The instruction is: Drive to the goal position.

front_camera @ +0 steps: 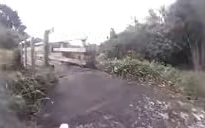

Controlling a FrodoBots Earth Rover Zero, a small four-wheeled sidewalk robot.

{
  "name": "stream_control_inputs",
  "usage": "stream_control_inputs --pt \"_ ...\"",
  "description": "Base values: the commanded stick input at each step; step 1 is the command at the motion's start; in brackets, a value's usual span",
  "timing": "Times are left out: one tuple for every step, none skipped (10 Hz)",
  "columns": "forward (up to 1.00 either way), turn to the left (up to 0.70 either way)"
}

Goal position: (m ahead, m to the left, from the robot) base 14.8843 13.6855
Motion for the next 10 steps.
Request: stream_control_inputs --pt "0.96 0.04" --pt "0.96 0.0" --pt "0.96 0.0" --pt "0.96 0.0" --pt "0.96 0.02" --pt "0.96 0.03" --pt "0.97 0.39" --pt "0.98 0.39" --pt "0.98 0.39" --pt "0.98 0.39"
